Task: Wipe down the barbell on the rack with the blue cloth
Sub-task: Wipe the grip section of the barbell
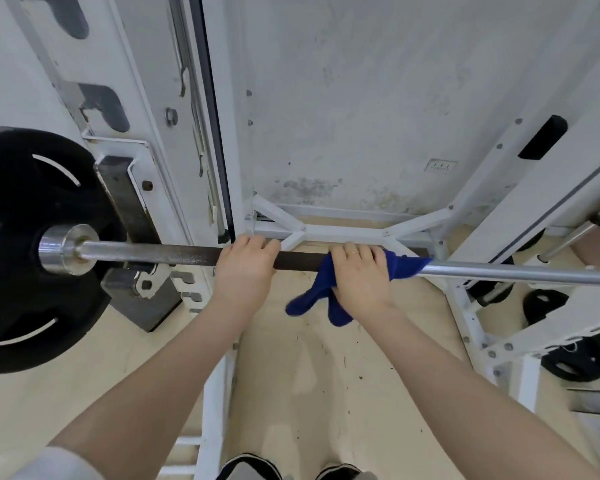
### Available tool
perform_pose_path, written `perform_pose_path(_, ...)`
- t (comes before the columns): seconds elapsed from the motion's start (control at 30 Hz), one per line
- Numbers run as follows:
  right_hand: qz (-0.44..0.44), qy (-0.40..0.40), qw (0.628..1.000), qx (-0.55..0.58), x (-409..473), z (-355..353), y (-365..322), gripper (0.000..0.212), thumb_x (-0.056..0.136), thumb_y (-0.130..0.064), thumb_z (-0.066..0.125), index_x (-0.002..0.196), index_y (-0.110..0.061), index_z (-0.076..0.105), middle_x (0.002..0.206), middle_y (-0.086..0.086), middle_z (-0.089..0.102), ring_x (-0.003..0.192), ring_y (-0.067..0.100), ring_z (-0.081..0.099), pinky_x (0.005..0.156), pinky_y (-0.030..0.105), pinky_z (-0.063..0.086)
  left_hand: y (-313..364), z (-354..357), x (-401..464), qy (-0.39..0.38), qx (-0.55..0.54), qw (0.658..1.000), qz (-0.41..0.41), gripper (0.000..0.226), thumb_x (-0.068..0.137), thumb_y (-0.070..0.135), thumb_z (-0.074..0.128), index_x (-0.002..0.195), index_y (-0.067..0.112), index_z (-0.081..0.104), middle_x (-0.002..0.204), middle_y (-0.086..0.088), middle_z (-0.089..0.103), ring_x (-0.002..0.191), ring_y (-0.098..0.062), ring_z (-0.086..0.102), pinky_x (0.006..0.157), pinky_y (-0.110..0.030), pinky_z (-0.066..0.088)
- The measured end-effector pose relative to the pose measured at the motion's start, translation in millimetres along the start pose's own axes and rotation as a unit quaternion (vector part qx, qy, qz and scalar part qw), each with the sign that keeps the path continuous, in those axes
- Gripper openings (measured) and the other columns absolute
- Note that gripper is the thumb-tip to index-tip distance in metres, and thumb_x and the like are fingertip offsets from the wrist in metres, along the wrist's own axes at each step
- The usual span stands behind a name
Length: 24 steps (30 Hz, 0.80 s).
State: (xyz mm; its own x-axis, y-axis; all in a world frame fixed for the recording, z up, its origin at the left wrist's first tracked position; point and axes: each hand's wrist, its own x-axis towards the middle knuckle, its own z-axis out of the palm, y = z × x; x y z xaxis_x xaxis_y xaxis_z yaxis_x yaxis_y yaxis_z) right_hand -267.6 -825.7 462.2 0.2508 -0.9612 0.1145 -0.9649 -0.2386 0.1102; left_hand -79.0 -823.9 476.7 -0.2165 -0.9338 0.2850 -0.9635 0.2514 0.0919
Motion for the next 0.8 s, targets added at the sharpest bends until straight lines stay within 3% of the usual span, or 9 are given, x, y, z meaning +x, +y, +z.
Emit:
perform_pose_path(0.1,0.084,-0.033,0.995,-0.034,-6.0,-3.2,49.0,0.016,0.083,-0.016,0.047,0.099,-0.018,0.046,0.102,0.0,0.06,0.101,0.024,0.054,0.104,0.039,0.026,0.3,-1.4,-0.3,-0.008,-0.022,1.0,-0.013,0.018,0.069,0.006,0.074,0.083,0.007,0.062,0.079,-0.009,0.06,0.074,-0.031,0.054,0.061,-0.035,0.039)
perform_pose_path(0.2,0.186,-0.071,0.979,-0.05,-8.5,-8.4,68.2,0.018,0.08,-0.017,0.053,0.097,-0.016,0.047,0.102,0.001,0.061,0.103,0.023,0.054,0.106,0.04,0.027,-1.2,-0.2,-2.7,-0.02,-0.036,0.999,-0.021,0.019,0.088,0.014,0.056,0.106,0.012,0.059,0.102,-0.007,0.057,0.093,-0.028,0.048,0.077,-0.034,0.036)
perform_pose_path(0.27,0.16,-0.069,0.984,-0.039,0.1,-8.3,41.8,0.021,0.081,-0.016,0.054,0.102,-0.013,0.049,0.107,0.003,0.061,0.103,0.025,0.054,0.097,0.037,0.036,-1.3,-1.6,-3.4,-0.018,-0.052,0.998,-0.03,0.02,0.089,0.013,0.054,0.108,0.012,0.059,0.103,-0.007,0.057,0.094,-0.028,0.047,0.078,-0.034,0.037)
perform_pose_path(0.37,0.108,-0.04,0.993,0.016,7.1,-7.8,-13.8,0.025,0.086,-0.019,0.05,0.109,-0.012,0.048,0.112,0.005,0.057,0.107,0.027,0.05,0.097,0.038,0.033,-2.0,-3.8,-2.8,-0.03,-0.055,0.998,-0.028,0.02,0.089,0.015,0.054,0.109,0.013,0.059,0.103,-0.007,0.057,0.094,-0.028,0.047,0.079,-0.035,0.038)
perform_pose_path(0.47,0.032,0.0,0.999,0.009,10.2,-3.6,-16.0,0.022,0.089,-0.022,0.047,0.11,-0.014,0.047,0.111,0.004,0.057,0.106,0.026,0.05,0.095,0.036,0.032,-3.6,-4.7,-2.3,-0.025,-0.053,0.998,-0.017,0.019,0.087,0.015,0.058,0.105,0.011,0.061,0.098,-0.009,0.059,0.091,-0.029,0.049,0.076,-0.038,0.04)
perform_pose_path(0.57,0.051,-0.023,0.998,-0.009,4.2,-5.7,28.1,0.017,0.083,-0.029,0.051,0.097,-0.02,0.048,0.097,-0.003,0.06,0.097,0.022,0.056,0.089,0.033,0.032,-6.3,-2.7,-1.1,-0.007,-0.07,0.997,-0.012,0.016,0.078,0.008,0.067,0.094,0.006,0.065,0.086,-0.012,0.06,0.08,-0.033,0.051,0.068,-0.039,0.041)
perform_pose_path(0.63,0.096,-0.034,0.995,-0.025,-0.1,-12.2,39.0,0.027,0.076,-0.038,0.058,0.093,-0.02,0.047,0.094,-0.004,0.06,0.093,0.02,0.055,0.09,0.033,0.032,-9.2,0.1,-1.1,0.01,-0.073,0.997,-0.006,0.019,0.069,0.004,0.074,0.086,0.006,0.066,0.077,-0.011,0.06,0.071,-0.033,0.052,0.06,-0.037,0.039)
perform_pose_path(0.8,0.014,-0.029,0.999,-0.001,26.3,-12.9,-50.3,0.031,0.08,-0.033,0.063,0.1,-0.011,0.053,0.098,0.006,0.062,0.094,0.027,0.057,0.084,0.035,0.04,-12.9,2.2,-0.3,0.008,-0.078,0.997,0.013,0.026,0.058,0.005,0.081,0.08,0.007,0.066,0.072,-0.01,0.061,0.065,-0.032,0.054,0.056,-0.036,0.043)
